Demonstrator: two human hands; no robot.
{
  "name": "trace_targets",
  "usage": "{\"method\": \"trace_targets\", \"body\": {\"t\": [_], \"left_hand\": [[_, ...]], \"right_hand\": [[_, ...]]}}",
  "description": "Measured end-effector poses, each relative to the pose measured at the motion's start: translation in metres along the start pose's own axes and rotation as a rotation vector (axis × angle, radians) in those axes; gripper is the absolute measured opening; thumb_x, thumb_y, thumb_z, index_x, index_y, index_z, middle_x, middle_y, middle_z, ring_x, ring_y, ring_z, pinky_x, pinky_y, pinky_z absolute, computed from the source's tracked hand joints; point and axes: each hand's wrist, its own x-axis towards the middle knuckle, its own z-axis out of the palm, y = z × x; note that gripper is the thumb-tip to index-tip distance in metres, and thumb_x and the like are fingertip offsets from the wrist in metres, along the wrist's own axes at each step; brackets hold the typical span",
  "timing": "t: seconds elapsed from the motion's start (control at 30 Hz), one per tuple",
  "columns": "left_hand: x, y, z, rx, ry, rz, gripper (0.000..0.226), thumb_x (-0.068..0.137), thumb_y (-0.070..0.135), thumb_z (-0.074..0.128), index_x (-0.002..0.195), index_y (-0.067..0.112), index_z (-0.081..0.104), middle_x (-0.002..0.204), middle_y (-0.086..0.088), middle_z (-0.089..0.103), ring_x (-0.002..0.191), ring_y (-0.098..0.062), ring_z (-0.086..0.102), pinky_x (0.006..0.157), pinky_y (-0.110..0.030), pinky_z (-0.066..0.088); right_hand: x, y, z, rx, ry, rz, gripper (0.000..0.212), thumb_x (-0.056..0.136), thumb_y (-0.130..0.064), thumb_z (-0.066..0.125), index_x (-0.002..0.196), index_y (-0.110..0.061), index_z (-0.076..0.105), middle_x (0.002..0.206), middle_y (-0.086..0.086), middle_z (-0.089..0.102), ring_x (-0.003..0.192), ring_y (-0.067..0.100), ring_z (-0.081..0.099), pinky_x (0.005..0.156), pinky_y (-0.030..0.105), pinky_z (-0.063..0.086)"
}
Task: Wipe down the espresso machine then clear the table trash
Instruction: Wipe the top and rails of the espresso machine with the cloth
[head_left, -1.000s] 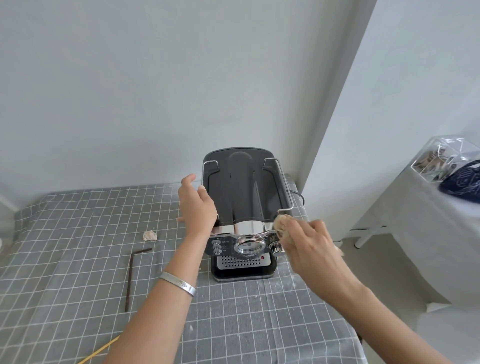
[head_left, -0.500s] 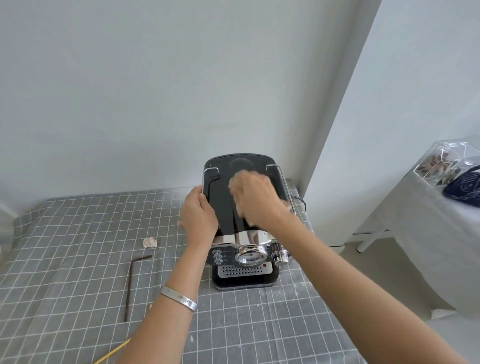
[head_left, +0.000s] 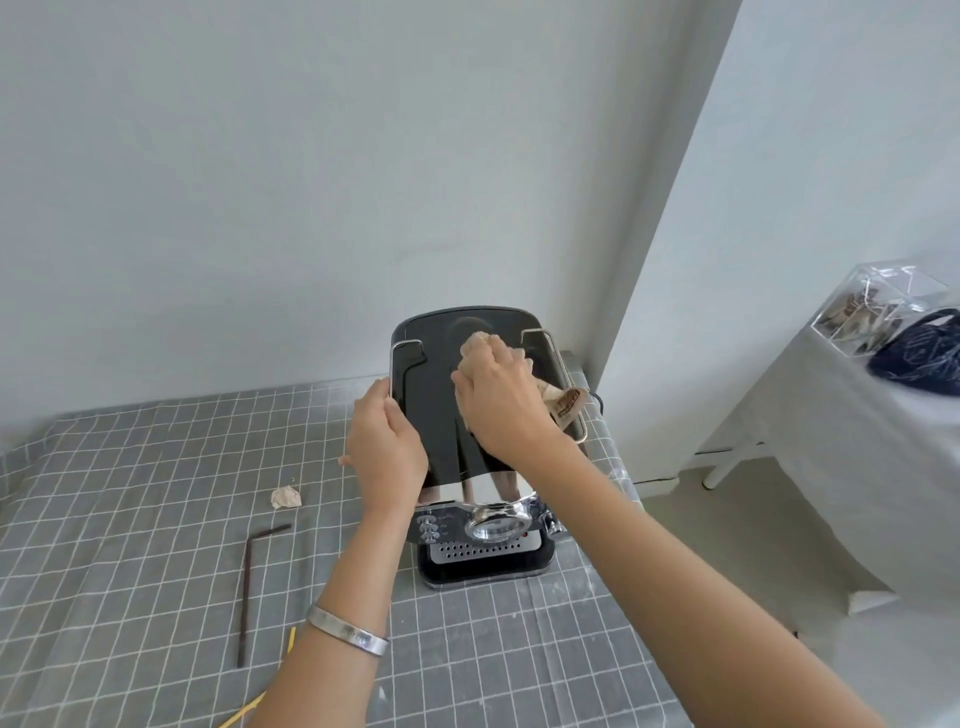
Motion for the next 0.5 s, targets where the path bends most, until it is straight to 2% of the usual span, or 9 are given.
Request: {"method": "trace_targets", "body": {"t": [0.1,0.13,0.2,0.27,0.33,0.43,0.47,0.5], "left_hand": [[0.001,0.000,0.001,0.016,-0.007,0.000,0.038,0.101,0.011,0.031,0.133,0.004,0.051,0.131,-0.012,0.057,0.107,-0.008,0.048,0.095,-0.023,0.033],[0.001,0.000,0.001,0.014,-0.009,-0.012,0.038,0.101,0.011,0.031,0.133,0.005,0.051,0.132,-0.011,0.057,0.112,-0.013,0.051,0.100,-0.027,0.034],[0.002,-0.001,0.002,0.016,-0.007,-0.027,0.038,0.101,0.013,0.031,0.133,0.007,0.052,0.133,-0.009,0.057,0.120,-0.021,0.053,0.110,-0.044,0.034],[0.003,-0.003,0.002,0.005,-0.006,-0.036,0.038,0.101,0.014,0.031,0.132,0.009,0.052,0.131,-0.007,0.058,0.120,-0.023,0.054,0.108,-0.054,0.034],[0.004,-0.003,0.003,-0.009,-0.001,-0.036,0.038,0.101,0.014,0.031,0.131,0.010,0.053,0.128,-0.007,0.060,0.118,-0.023,0.055,0.106,-0.051,0.038],[0.003,-0.001,0.005,0.013,0.021,-0.023,0.037,0.100,0.010,0.030,0.127,0.010,0.057,0.122,-0.008,0.062,0.111,-0.023,0.057,0.105,-0.053,0.037],[0.003,-0.001,0.006,0.011,0.029,-0.023,0.038,0.099,0.009,0.030,0.126,0.010,0.057,0.122,-0.008,0.061,0.110,-0.023,0.056,0.107,-0.055,0.034],[0.003,-0.001,0.007,0.006,0.031,-0.020,0.038,0.099,0.009,0.030,0.126,0.010,0.057,0.123,-0.008,0.061,0.110,-0.023,0.056,0.107,-0.052,0.034]], "right_hand": [[-0.027,0.002,0.009,-0.207,0.011,0.114,0.046,0.101,-0.032,0.037,0.129,0.004,0.045,0.124,0.021,0.056,0.118,0.036,0.054,0.102,0.042,0.042],[-0.025,0.001,0.008,-0.246,-0.006,0.179,0.049,0.101,-0.033,0.036,0.129,0.007,0.043,0.126,0.025,0.055,0.119,0.038,0.054,0.103,0.043,0.044],[-0.009,-0.005,0.001,-0.251,-0.070,0.317,0.051,0.103,-0.030,0.036,0.133,0.012,0.038,0.130,0.035,0.050,0.122,0.047,0.050,0.104,0.049,0.043],[0.013,-0.004,-0.004,-0.213,-0.089,0.404,0.053,0.103,-0.026,0.039,0.135,0.016,0.034,0.134,0.040,0.044,0.125,0.052,0.046,0.104,0.052,0.040],[0.030,0.004,-0.004,-0.210,-0.098,0.369,0.051,0.102,-0.031,0.034,0.132,0.010,0.040,0.130,0.037,0.047,0.121,0.051,0.049,0.100,0.051,0.043],[0.024,0.011,-0.010,-0.284,-0.057,0.205,0.060,0.095,-0.034,0.009,0.115,0.000,0.054,0.114,0.029,0.057,0.105,0.045,0.057,0.085,0.048,0.047],[0.015,0.010,-0.013,-0.269,-0.041,0.167,0.058,0.096,-0.032,0.010,0.110,0.001,0.055,0.109,0.027,0.059,0.100,0.044,0.059,0.083,0.048,0.046],[0.004,0.007,-0.016,-0.227,-0.022,0.139,0.049,0.099,-0.029,0.018,0.107,0.002,0.055,0.105,0.026,0.061,0.097,0.043,0.060,0.083,0.047,0.046]]}}
